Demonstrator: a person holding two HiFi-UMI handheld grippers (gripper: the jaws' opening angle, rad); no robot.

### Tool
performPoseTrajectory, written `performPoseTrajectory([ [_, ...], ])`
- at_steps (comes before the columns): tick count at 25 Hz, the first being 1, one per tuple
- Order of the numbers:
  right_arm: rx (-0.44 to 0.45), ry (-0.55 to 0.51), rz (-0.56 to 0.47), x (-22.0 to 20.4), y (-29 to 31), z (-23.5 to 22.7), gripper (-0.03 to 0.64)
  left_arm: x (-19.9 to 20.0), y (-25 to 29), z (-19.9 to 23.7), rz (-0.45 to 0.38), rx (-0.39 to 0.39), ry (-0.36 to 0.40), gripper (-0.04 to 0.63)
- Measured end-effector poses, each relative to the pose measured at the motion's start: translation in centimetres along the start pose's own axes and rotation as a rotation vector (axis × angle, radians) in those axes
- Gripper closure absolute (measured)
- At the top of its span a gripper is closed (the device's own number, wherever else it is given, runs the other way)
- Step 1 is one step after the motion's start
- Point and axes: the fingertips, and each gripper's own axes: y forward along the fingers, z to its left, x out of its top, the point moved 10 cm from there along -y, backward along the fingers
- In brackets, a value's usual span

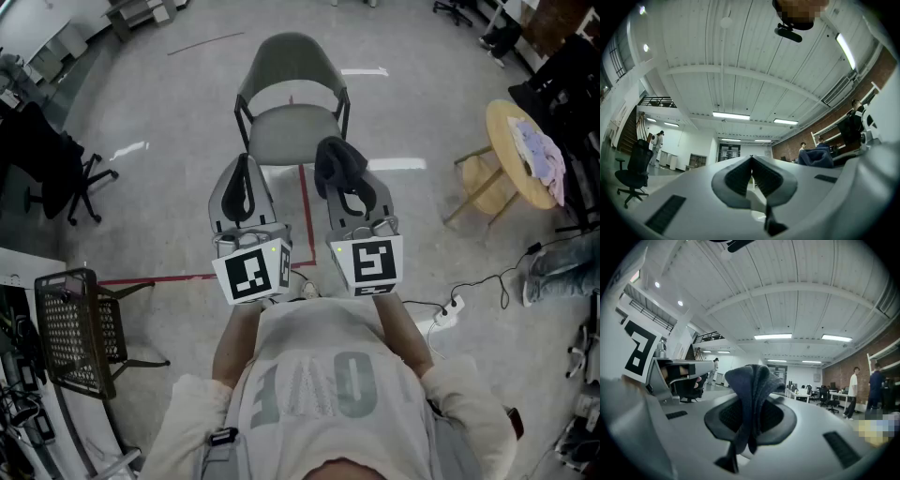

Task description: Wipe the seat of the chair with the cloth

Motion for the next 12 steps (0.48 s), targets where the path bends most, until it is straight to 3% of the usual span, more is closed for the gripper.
performPoseTrajectory([
  [12,-0.011,-0.009,0.024,-0.8,1.5,0.2,0.560,-0.9,1.3,1.1,0.017,-0.008,-0.006,0.580],
])
